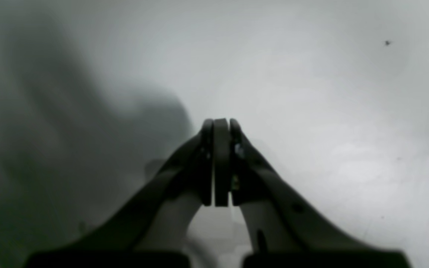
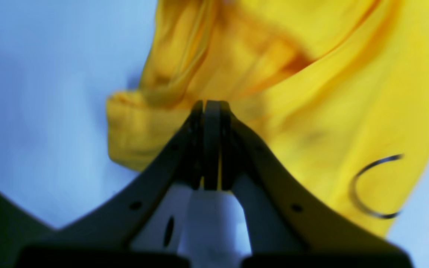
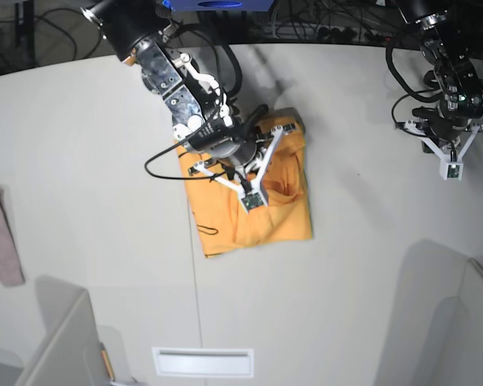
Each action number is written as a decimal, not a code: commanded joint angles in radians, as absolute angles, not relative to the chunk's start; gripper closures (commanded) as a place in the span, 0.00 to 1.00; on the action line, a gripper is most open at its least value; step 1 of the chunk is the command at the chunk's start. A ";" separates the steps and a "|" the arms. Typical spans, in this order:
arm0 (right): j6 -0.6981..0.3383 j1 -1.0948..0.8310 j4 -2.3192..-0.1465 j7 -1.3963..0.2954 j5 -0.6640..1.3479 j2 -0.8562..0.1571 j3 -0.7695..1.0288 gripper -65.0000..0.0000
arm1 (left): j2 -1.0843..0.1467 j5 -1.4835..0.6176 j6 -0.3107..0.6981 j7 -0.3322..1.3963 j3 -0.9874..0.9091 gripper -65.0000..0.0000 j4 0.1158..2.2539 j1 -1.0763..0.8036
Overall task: Fold the T-shirt properly
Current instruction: 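Press the folded orange bundle flat with the right gripper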
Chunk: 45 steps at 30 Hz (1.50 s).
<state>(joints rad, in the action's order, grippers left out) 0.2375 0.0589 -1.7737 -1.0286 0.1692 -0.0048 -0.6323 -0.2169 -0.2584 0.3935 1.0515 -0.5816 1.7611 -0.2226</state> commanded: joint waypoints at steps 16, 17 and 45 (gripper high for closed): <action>0.283 0.176 -1.512 -0.949 0.166 0.068 -0.615 1.00 | -0.231 -0.262 0.392 1.036 -0.588 1.00 1.778 -0.222; 0.283 0.177 -1.503 -0.954 0.166 0.071 -0.584 1.00 | -0.231 -0.257 0.392 1.036 -0.588 1.00 1.776 -0.222; 0.272 0.278 -1.377 -0.568 0.182 0.140 -0.670 1.00 | -0.232 -0.259 0.392 1.036 -0.588 1.00 1.774 -0.222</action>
<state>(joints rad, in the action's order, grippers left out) 0.2741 0.2516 -1.3609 -0.5945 0.1879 0.1299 -0.6762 -0.2176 -0.2581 0.3935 1.0515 -0.5819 1.7607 -0.2256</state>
